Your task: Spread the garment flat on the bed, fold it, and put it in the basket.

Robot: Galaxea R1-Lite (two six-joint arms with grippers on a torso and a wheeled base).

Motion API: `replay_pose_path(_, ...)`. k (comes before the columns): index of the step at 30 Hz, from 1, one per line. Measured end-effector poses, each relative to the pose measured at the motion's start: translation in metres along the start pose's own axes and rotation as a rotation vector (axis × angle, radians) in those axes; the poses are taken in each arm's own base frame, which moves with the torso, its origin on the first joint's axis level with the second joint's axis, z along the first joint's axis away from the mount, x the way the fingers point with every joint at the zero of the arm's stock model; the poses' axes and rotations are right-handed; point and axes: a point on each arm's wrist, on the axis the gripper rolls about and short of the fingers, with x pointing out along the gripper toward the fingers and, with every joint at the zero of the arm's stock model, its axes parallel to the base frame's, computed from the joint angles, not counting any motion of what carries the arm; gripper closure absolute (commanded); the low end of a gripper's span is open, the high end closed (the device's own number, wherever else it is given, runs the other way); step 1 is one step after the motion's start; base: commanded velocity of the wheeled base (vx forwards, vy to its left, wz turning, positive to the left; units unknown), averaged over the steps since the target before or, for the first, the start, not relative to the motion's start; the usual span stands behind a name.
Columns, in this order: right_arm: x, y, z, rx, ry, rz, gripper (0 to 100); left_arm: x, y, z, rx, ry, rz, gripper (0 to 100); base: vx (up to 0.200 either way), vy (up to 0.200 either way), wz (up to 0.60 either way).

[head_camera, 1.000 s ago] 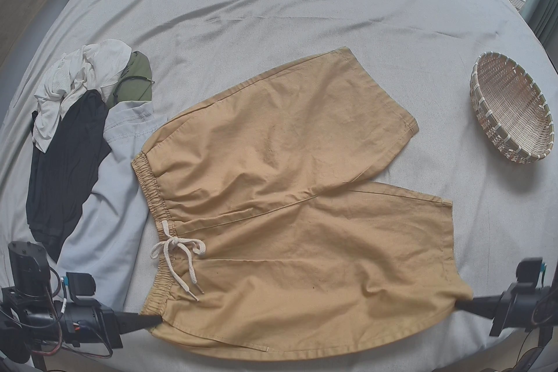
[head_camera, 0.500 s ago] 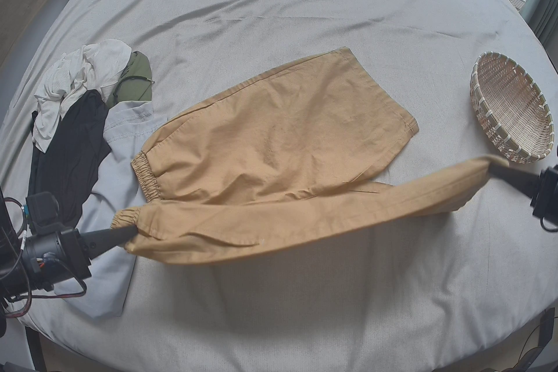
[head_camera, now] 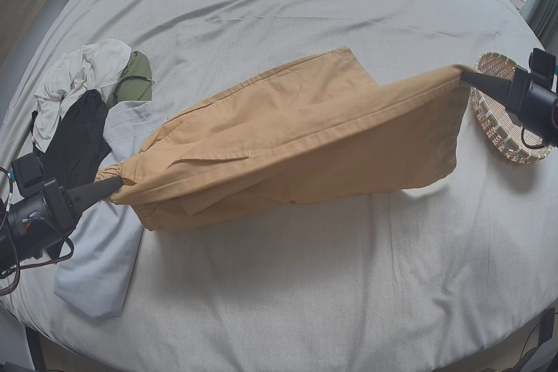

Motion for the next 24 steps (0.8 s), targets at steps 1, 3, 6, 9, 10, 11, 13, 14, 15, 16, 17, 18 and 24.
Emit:
replay_pose_path(1,0.006,-0.001,0.002,0.000,-0.001,0.000,100,0.000,0.000,0.001,-0.004,-0.002,0.001,100,0.000,0.000,0.00)
replay_pose_path(3,0.014,-0.004,0.004,-0.001,-0.001,-0.001,100,0.001,0.001,0.002,-0.008,-0.004,0.004,100,0.000,0.000,0.00)
replay_pose_path(6,0.025,-0.007,0.008,-0.005,-0.014,0.001,100,0.002,0.002,0.002,-0.013,-0.003,0.009,100,0.000,0.000,0.00)
replay_pose_path(9,0.035,-0.010,0.010,-0.006,-0.020,0.001,100,0.004,0.004,0.002,-0.018,0.002,0.014,100,0.000,0.000,0.00)
replay_pose_path(10,0.038,-0.011,0.012,-0.007,-0.022,0.003,100,0.004,0.005,0.002,-0.019,0.003,0.016,100,0.000,0.000,0.00)
replay_pose_path(11,0.041,-0.011,0.013,-0.009,-0.026,0.004,100,0.005,0.005,0.002,-0.020,0.004,0.021,100,0.000,0.000,0.00)
replay_pose_path(13,0.049,-0.012,0.017,-0.011,-0.035,0.008,100,0.006,0.008,0.002,-0.025,0.002,0.036,100,0.000,0.000,0.00)
replay_pose_path(14,0.052,-0.013,0.019,-0.012,-0.038,0.008,100,0.008,0.009,0.002,-0.026,0.000,0.044,100,0.000,0.000,0.00)
replay_pose_path(15,0.056,-0.014,0.020,-0.013,-0.041,0.009,100,0.009,0.010,0.002,-0.028,-0.001,0.052,100,0.000,0.000,0.00)
replay_pose_path(16,0.059,-0.015,0.021,-0.014,-0.042,0.010,100,0.010,0.011,0.003,-0.030,-0.003,0.061,100,0.000,0.000,0.00)
replay_pose_path(17,0.064,-0.017,0.022,-0.014,-0.044,0.011,100,0.011,0.013,0.004,-0.033,-0.003,0.068,100,0.000,0.000,0.00)
replay_pose_path(18,0.070,-0.018,0.023,-0.015,-0.045,0.011,100,0.013,0.014,0.004,-0.035,-0.004,0.075,100,0.000,0.000,0.00)
replay_pose_path(24,0.095,-0.026,0.024,-0.017,-0.054,0.017,100,0.019,0.020,0.009,-0.047,-0.007,0.096,100,0.000,0.000,0.00)
